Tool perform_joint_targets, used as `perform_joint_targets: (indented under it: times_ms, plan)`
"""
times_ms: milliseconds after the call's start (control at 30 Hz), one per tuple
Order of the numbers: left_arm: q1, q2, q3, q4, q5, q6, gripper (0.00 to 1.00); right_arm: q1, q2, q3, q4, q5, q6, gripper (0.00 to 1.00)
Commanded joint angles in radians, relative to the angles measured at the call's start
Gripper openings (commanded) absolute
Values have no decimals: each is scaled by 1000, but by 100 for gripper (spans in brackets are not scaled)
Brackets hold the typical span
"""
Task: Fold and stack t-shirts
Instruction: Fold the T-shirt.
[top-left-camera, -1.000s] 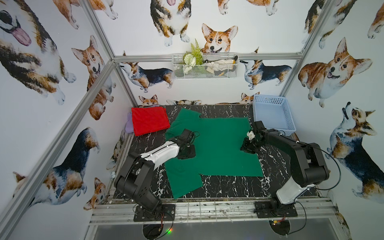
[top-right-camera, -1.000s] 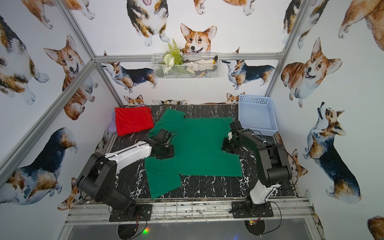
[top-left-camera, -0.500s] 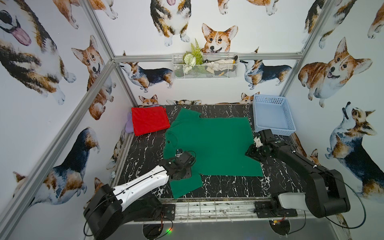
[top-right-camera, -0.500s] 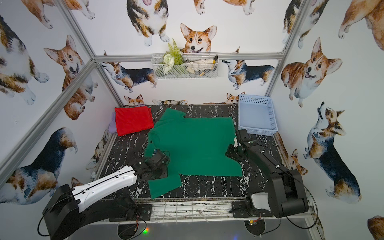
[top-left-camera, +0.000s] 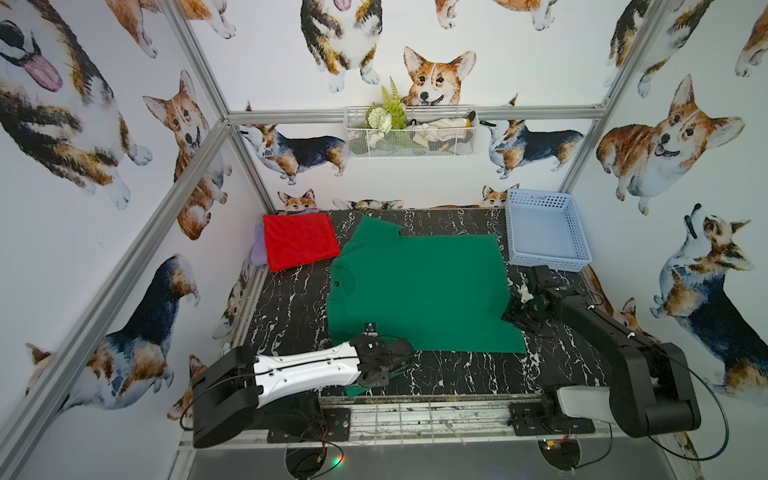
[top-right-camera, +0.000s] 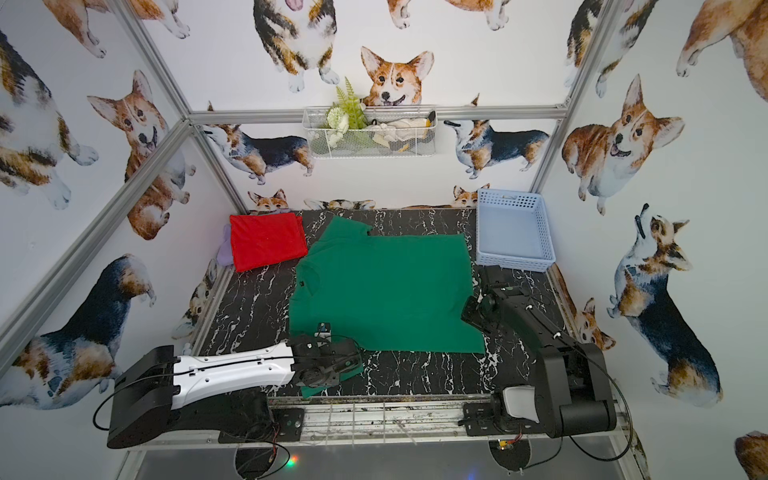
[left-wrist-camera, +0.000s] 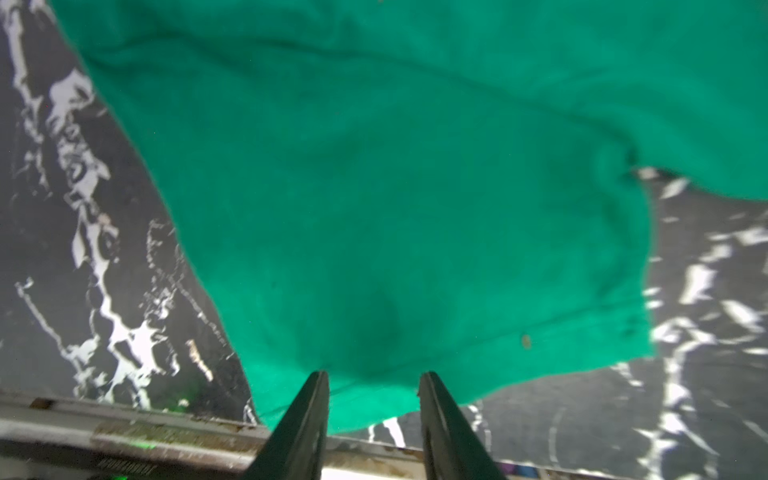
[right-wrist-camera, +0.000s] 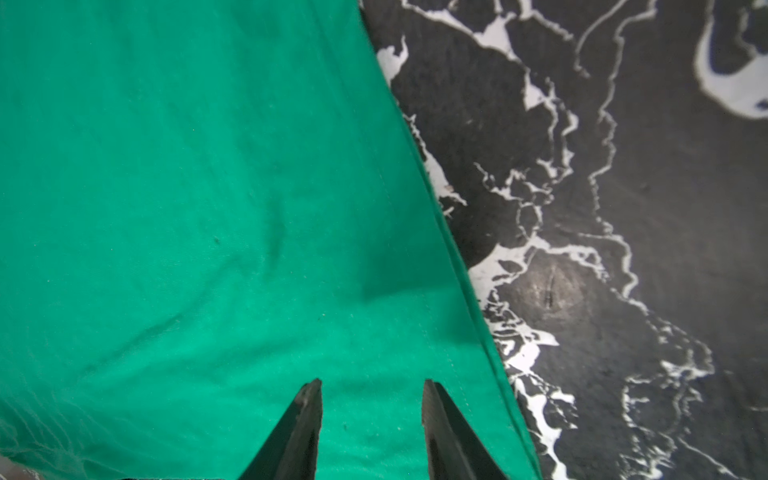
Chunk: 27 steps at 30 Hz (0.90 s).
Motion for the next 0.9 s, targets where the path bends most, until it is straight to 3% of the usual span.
perform_joint_targets:
  times_ms: [0, 233, 500, 567, 667, 867]
  plan:
    - [-33, -24, -35, -41, -2, -114, 41, -2, -26, -11, -40, 22, 8, 46]
    - [-41, -103, -109, 22, 14, -148, 39, -3, -66, -18, -74, 39, -1, 46]
    - [-41, -68, -133, 64, 25, -145, 38, -2, -99, -40, -88, 42, 12, 46]
    - [-41, -51, -144, 87, 32, -145, 29, -1, -103, -45, -86, 49, 17, 46]
    - [-42, -30, -149, 119, 39, -137, 0, -1, -101, -44, -94, 61, 22, 46]
    - [-42, -33, -130, 119, 32, -112, 0, 6, -97, -62, -93, 53, 34, 46]
